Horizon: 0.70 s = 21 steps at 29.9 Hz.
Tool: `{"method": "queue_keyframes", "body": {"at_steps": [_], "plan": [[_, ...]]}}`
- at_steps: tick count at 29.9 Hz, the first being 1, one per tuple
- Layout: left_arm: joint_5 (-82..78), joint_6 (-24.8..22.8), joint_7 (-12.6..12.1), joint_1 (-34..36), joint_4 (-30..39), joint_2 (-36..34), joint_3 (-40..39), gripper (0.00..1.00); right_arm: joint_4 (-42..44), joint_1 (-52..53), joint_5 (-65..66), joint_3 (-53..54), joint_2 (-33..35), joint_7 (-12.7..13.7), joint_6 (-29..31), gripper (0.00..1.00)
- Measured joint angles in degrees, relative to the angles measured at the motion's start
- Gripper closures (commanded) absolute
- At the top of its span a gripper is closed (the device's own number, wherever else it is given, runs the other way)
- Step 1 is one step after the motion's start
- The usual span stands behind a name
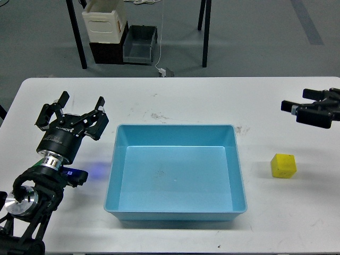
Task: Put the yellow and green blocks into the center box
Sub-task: 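Move the right gripper toward the yellow cube and open it, then lower the right gripper onto the yellow cube and close it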
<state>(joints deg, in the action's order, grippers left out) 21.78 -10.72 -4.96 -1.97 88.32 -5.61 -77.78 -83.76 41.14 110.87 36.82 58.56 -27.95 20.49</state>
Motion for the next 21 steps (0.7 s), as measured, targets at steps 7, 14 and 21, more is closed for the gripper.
{"method": "queue_keyframes", "body": {"at_steps": [7,14,21], "plan": [[0.01,0.11,0.37,-0.20,0.00,0.07,-0.10,0.00,0.01,22.71,12.28,-29.81,0.21,-0.07,-0.07,0.01],[0.02,0.17,0.84,-0.22,0.00,0.08,-0.11,0.00,0.81,27.96,14.12,-41.47,-6.38,-0.06,-0.10,0.01],[0.11,0.17,0.83,-0.31,0.00,0.08,-0.11,0.00,5.68,28.02,14.13,-46.26,-12.25,-0.05,-0.11,0.01]]}}
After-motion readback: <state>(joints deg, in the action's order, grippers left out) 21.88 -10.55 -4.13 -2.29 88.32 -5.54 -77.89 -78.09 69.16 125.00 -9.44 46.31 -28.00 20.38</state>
